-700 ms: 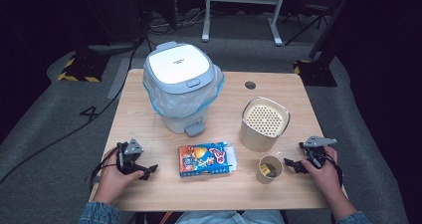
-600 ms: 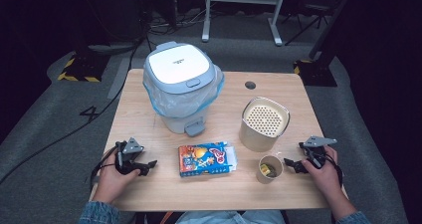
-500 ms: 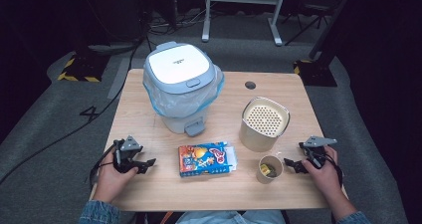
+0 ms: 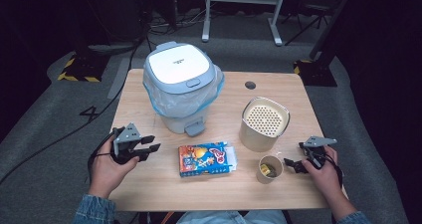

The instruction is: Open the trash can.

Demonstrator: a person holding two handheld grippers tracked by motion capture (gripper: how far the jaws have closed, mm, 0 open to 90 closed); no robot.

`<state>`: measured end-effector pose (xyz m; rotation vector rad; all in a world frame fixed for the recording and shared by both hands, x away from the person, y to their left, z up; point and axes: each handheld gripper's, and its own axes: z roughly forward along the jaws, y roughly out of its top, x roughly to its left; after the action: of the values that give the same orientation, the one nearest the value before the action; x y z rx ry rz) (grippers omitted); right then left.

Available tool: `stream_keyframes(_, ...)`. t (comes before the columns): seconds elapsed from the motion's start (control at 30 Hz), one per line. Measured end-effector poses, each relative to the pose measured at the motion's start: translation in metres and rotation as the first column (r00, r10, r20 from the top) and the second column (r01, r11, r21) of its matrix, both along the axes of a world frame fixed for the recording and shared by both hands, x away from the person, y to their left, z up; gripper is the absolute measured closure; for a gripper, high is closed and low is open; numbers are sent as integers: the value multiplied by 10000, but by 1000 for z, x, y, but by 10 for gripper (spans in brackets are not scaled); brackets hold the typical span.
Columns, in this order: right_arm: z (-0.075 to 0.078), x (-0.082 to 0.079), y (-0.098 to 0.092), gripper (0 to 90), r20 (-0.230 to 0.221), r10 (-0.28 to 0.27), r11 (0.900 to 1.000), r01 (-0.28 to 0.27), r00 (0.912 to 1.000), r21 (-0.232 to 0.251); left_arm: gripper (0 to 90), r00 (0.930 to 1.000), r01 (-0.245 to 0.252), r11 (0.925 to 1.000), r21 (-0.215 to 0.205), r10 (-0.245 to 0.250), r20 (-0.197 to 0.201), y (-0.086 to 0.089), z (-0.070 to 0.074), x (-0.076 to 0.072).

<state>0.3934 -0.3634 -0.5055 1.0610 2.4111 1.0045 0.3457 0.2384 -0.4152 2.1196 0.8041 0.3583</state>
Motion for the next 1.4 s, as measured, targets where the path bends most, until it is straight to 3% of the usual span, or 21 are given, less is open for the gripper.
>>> stream_keyframes(0.07, 0, 0, 0, 5, 2, 1, 10000, -1, 10000, 0, 594, 9979, 249, 9995, -170, -238, 601, -3, 7, 3)
stream_keyframes(0.1, 0, 0, 0, 5, -1, 2, 10000, -2, 10000, 1, 583, 9972, 367, 9984, -427, -338, 673, -4, 9, 5)
stream_keyframes(0.17, 0, 0, 0, 5, 1, 1, 10000, -1, 10000, 1, 597, 9977, 516, 9969, -591, -488, 476, -8, 17, 8)
stream_keyframes(0.23, 0, 0, 0, 5, 0, -1, 10000, 1, 10000, 2, 582, 9951, 677, 9964, -514, -638, 751, -12, 24, 12)
stream_keyframes(0.3, 0, 0, 0, 5, 1, 1, 10000, -1, 10000, 1, 596, 9942, 848, 9930, -821, -789, 733, -15, 32, 15)
stream_keyframes(0.4, 0, 0, 0, 5, 0, 2, 10000, -2, 10000, 0, 626, 9919, 1180, 9824, -1450, -1097, 635, -19, 43, 21)
stream_keyframes(0.5, 0, 0, 0, 5, 3, 1, 10000, -1, 10000, 1, 646, 9895, 1378, 9739, -1806, -1272, 690, -23, 53, 26)
stream_keyframes(0.87, 0, 0, 0, 5, 2, 2, 10000, -2, 10000, 4, 740, 9786, 2035, 9516, -2304, -1901, 794, -33, 92, 40)
stream_keyframes(1.07, 0, 0, 0, 5, 3, 3, 10000, -3, 10000, 5, 784, 9762, 2125, 9506, -2263, -1963, 919, -42, 110, 50)
stream_keyframes(1.2, 0, 0, 0, 5, 2, 3, 10000, -3, 10000, 5, 814, 9790, 1948, 9530, -2322, -1745, 1054, -47, 121, 59)
stream_keyframes(1.4, 0, 0, 0, 5, 6, 3, 10000, -3, 10000, 4, 864, 9778, 1929, 9514, -2400, -1660, 1278, -51, 130, 70)
